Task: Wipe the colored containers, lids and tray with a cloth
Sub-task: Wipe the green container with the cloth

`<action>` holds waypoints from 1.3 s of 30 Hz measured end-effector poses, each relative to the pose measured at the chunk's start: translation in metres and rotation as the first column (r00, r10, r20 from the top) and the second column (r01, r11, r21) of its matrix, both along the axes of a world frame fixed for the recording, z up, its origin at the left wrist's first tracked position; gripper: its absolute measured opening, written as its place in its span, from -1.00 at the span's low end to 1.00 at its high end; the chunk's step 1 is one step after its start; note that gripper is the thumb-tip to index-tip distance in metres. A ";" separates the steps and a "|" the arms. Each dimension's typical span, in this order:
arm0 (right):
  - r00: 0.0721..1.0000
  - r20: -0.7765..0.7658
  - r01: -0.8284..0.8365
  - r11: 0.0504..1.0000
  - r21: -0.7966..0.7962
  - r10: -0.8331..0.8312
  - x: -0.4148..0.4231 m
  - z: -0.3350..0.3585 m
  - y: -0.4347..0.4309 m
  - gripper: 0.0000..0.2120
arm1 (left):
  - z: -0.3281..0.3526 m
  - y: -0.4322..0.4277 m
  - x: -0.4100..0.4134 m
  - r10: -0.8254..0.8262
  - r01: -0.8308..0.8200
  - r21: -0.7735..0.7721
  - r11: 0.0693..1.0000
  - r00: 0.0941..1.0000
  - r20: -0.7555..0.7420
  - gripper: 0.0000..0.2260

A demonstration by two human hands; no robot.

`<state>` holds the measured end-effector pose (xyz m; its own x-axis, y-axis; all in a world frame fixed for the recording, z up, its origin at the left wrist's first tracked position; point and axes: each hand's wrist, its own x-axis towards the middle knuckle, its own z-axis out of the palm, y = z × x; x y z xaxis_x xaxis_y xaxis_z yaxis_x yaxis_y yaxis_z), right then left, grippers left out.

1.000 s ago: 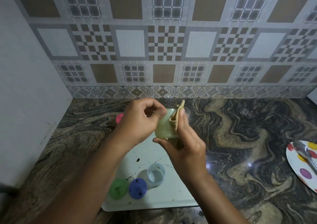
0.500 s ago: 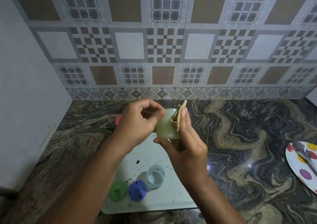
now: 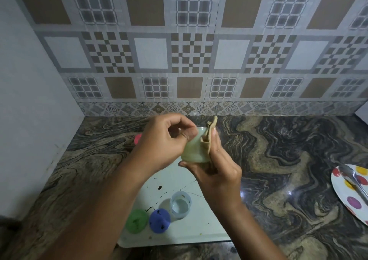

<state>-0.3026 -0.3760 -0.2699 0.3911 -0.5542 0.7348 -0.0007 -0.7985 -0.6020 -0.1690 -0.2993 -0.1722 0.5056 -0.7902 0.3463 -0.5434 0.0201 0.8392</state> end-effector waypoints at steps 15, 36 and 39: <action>0.999 0.034 -0.030 0.994 0.109 0.027 -0.002 0.007 0.000 -0.22 | 0.001 0.001 -0.004 0.014 -0.015 -0.041 0.999 0.999 -0.037 -0.95; 0.947 0.296 -0.274 0.794 0.543 0.125 -0.008 0.029 0.011 -0.49 | 0.007 0.002 0.003 -0.120 0.120 -0.026 0.992 0.896 -0.429 -0.78; 0.943 0.283 -0.297 0.820 0.490 0.173 -0.008 0.026 0.009 -0.46 | 0.008 0.000 0.005 -0.092 0.078 -0.050 0.996 0.914 -0.396 -0.92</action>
